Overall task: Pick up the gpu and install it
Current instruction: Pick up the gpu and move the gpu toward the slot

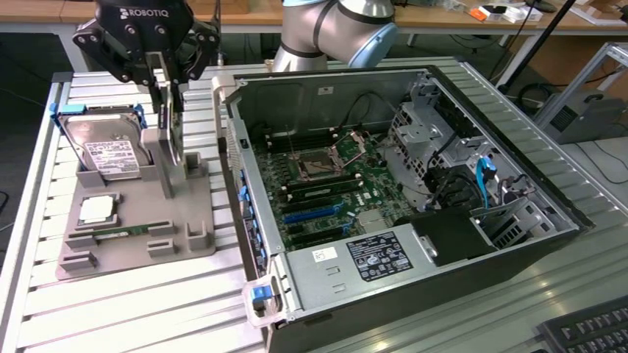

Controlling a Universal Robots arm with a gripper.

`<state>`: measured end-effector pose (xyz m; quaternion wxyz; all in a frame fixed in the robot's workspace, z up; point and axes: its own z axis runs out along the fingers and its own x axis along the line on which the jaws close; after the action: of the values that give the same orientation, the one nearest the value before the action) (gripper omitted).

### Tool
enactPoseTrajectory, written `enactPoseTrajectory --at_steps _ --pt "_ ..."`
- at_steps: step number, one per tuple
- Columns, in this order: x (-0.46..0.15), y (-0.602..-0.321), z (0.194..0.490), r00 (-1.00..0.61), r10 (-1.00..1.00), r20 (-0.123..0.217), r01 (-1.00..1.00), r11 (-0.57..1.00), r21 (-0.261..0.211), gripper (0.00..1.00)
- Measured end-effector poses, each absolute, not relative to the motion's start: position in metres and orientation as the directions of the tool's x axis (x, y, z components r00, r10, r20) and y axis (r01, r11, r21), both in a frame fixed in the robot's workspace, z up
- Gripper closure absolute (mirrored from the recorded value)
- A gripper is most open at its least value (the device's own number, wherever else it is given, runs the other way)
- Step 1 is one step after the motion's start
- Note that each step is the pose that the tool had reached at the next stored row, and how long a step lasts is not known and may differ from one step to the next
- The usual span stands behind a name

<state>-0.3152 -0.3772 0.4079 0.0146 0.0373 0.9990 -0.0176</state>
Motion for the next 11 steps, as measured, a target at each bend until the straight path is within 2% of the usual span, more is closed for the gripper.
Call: enactPoseTrajectory --at_steps 11 --pt "-0.3152 -0.3772 0.4168 -0.997 0.074 -0.030 0.075 0.997 -0.034 0.73"
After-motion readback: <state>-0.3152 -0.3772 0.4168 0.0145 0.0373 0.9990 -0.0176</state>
